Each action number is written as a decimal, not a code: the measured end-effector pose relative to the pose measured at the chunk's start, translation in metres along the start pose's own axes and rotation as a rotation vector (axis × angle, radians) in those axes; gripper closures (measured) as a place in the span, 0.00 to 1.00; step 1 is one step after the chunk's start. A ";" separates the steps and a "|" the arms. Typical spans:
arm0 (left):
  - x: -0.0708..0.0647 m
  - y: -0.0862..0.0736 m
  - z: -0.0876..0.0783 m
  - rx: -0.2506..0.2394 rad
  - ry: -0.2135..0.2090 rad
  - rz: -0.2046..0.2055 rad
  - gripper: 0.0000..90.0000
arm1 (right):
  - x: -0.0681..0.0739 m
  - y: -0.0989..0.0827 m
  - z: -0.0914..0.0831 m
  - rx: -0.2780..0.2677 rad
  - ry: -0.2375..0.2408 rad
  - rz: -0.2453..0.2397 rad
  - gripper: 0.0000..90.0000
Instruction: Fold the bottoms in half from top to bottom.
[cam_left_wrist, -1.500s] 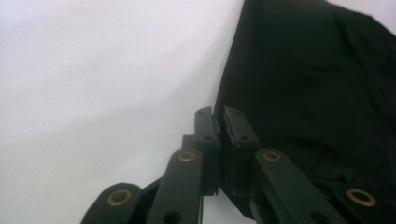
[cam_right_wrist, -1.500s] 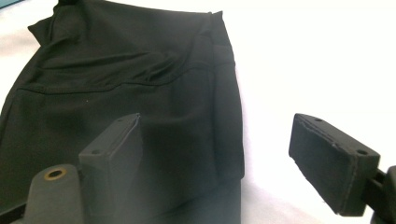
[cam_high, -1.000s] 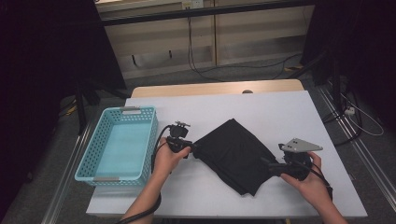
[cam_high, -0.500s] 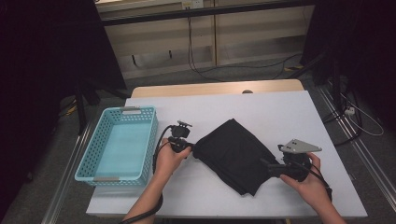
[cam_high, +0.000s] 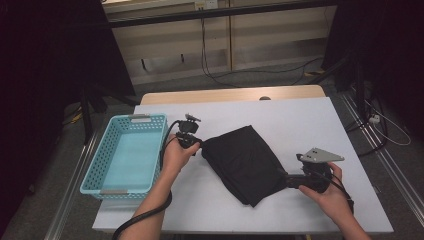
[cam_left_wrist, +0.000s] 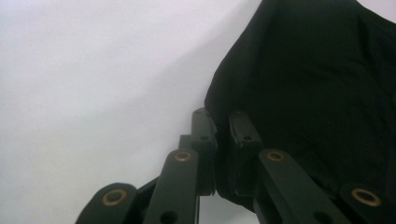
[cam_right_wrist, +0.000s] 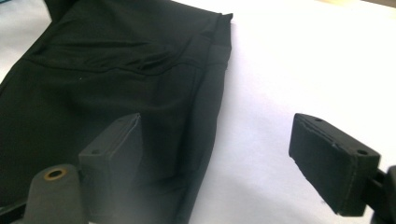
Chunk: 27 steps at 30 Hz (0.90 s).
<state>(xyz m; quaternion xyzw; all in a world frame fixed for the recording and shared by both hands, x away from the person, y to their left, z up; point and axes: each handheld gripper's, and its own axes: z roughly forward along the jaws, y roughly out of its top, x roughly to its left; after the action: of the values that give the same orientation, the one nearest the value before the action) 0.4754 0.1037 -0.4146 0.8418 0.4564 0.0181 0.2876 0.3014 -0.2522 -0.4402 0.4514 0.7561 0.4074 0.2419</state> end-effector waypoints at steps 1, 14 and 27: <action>0.002 0.002 0.000 0.005 0.000 -0.002 0.92 | 0.001 0.000 0.001 0.001 0.001 -0.001 0.19; 0.012 0.022 0.006 -0.015 0.015 -0.006 0.92 | 0.017 0.014 0.020 -0.004 0.023 0.026 0.20; 0.004 0.013 -0.002 -0.072 0.071 -0.011 0.30 | 0.025 0.010 0.049 0.123 0.013 0.035 0.41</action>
<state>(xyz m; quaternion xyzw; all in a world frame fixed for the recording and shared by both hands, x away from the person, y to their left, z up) 0.4876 0.1025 -0.4071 0.8272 0.4699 0.0627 0.3015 0.3299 -0.2081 -0.4588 0.4758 0.7734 0.3671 0.2016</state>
